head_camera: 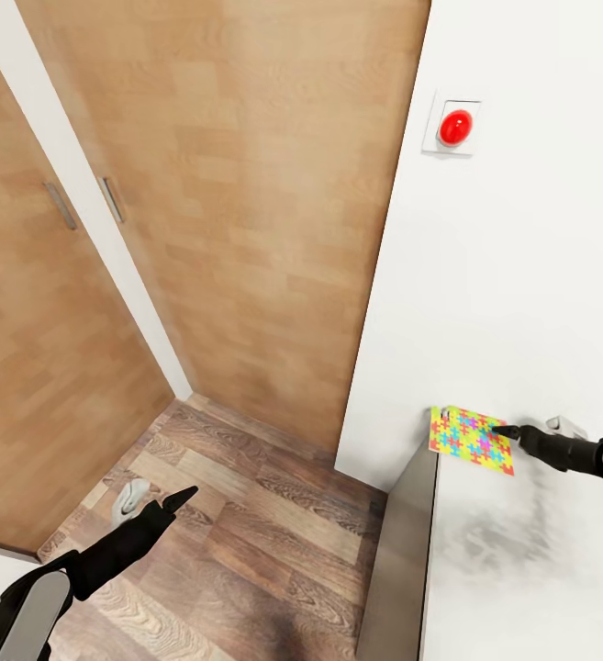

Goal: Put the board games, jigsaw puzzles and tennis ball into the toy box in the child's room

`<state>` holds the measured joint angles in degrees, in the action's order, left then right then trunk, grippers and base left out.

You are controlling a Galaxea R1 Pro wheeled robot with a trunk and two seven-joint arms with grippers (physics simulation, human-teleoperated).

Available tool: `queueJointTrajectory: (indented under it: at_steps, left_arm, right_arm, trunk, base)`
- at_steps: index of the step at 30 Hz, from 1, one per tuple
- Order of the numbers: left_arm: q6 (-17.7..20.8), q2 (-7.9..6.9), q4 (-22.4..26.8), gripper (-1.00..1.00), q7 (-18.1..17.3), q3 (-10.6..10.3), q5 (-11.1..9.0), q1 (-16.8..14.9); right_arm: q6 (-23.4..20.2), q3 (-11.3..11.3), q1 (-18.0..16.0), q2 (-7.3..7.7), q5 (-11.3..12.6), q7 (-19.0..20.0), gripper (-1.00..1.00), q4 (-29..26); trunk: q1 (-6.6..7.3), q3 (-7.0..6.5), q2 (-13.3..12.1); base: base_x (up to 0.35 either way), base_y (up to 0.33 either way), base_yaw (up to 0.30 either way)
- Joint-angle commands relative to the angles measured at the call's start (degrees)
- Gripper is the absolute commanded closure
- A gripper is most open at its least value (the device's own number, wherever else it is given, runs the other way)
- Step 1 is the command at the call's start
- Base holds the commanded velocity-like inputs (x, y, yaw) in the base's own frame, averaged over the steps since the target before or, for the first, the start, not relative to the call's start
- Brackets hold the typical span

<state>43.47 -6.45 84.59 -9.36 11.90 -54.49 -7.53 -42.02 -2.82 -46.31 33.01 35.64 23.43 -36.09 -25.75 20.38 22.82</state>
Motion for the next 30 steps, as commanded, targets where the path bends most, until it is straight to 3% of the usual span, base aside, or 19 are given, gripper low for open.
queueJointTrajectory:
  at_steps: [1, 30]
  left_arm:
    - [0.3, 0.01, 0.0, -1.00, -0.2, 0.1, 0.1, 0.0]
    - [0.4, 0.10, 0.0, -1.00, -0.2, 0.1, 0.2, -0.1]
  right_arm:
    - [-0.4, -0.2, 0.0, -0.02, 0.0, 0.2, -1.00, 0.0]
    - [-0.4, 0.3, 0.0, -0.82, 0.0, -1.2, -1.00, 1.4]
  trunk:
    - [-0.03, 0.09, 0.1]
    - [-0.03, 0.09, 0.1]
  base:
    - [0.000, 0.000, 0.000]
    - [0.000, 0.000, 0.010]
